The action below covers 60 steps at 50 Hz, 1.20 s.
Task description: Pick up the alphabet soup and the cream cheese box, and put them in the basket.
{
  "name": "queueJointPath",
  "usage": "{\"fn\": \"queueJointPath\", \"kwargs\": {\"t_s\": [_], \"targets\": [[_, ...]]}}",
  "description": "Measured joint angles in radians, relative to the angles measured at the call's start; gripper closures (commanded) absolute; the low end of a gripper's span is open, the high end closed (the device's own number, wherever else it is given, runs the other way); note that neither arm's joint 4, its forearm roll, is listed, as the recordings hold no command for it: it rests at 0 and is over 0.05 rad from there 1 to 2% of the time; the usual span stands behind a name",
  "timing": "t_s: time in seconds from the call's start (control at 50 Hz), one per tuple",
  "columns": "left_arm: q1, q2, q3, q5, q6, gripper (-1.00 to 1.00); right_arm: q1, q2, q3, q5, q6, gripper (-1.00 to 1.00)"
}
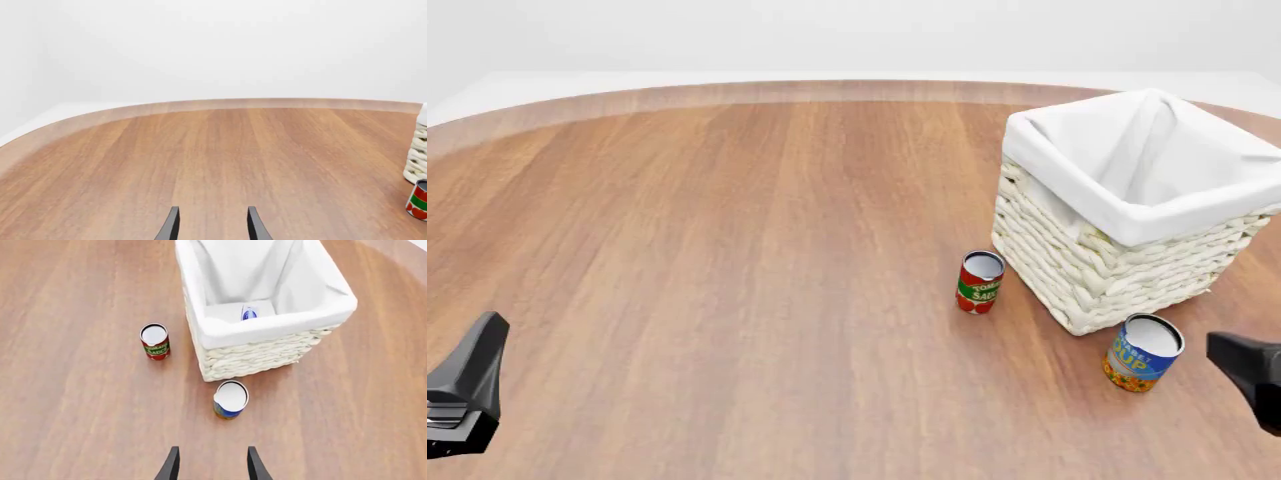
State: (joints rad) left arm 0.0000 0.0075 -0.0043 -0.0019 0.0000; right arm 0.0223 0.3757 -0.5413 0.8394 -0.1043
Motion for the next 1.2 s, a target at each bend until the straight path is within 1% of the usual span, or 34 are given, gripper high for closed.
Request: {"fn": "queueJointPath", "kwargs": {"t_s": [0.42, 1.2], "targets": [[0.0, 0.0, 0.0, 0.0, 0.0, -1.0, -0.008, 0.016, 0.047, -0.032, -0.009, -1.0], [0.0, 0.0, 0.0, 0.0, 0.0, -1.0, -0.011, 0.032, 0.094, -0.052, -0.018, -1.0]]}}
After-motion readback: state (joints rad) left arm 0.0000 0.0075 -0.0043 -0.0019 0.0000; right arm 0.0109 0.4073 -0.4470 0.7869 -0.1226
